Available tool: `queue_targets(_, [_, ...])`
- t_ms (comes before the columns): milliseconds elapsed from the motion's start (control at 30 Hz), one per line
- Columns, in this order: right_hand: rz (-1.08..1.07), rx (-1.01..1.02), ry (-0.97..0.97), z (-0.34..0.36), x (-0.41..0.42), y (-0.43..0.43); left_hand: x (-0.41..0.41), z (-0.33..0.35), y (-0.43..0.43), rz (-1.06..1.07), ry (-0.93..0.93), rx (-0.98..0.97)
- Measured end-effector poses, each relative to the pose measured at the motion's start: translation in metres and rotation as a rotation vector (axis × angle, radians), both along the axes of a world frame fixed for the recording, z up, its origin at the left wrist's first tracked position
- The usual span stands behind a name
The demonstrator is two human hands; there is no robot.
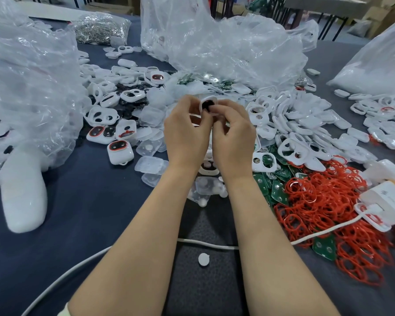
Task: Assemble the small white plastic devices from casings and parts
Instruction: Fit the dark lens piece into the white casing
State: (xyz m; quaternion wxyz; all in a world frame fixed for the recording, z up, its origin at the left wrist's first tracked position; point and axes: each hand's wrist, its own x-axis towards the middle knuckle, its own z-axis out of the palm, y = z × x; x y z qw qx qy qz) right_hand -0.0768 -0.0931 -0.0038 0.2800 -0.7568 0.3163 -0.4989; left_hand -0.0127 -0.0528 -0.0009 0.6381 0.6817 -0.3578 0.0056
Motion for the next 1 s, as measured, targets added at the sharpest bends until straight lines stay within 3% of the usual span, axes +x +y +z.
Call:
queue_targets(100, [0.015,-0.018,0.070,-0.001,0.000,0.001,0.003,0.000,-0.001,-0.018,0.085,0.013])
queue_targets(267, [0.019,-0.031,0.038,-0.001,0.002,0.001,0.005,0.003,-0.002,-0.161,0.253,-0.007])
queue_targets(433, [-0.016,0.047,0.003,-0.001,-0.002,-0.003,-0.003,0.005,-0.006,-0.309,0.309,-0.006])
queue_targets(567, [-0.018,0.341,-0.224,0.002,-0.008,-0.010,-0.009,0.006,-0.005,-0.305,0.296,-0.002])
queue_targets(700, [0.344,0.904,-0.619,0.007,-0.013,-0.020,0.003,0.005,-0.002,-0.110,0.377,-0.112])
queue_targets(767, [0.463,1.065,-0.686,0.007,-0.014,-0.023,0.011,0.004,-0.002,-0.032,0.513,-0.170])
queue_targets(867, [0.580,1.144,-0.703,0.005,-0.015,-0.025,0.015,0.002,-0.003,-0.001,0.654,-0.207])
queue_targets(1000, [0.628,1.145,-0.689,0.006,-0.016,-0.025,0.013,0.002,-0.005,-0.011,0.636,-0.213])
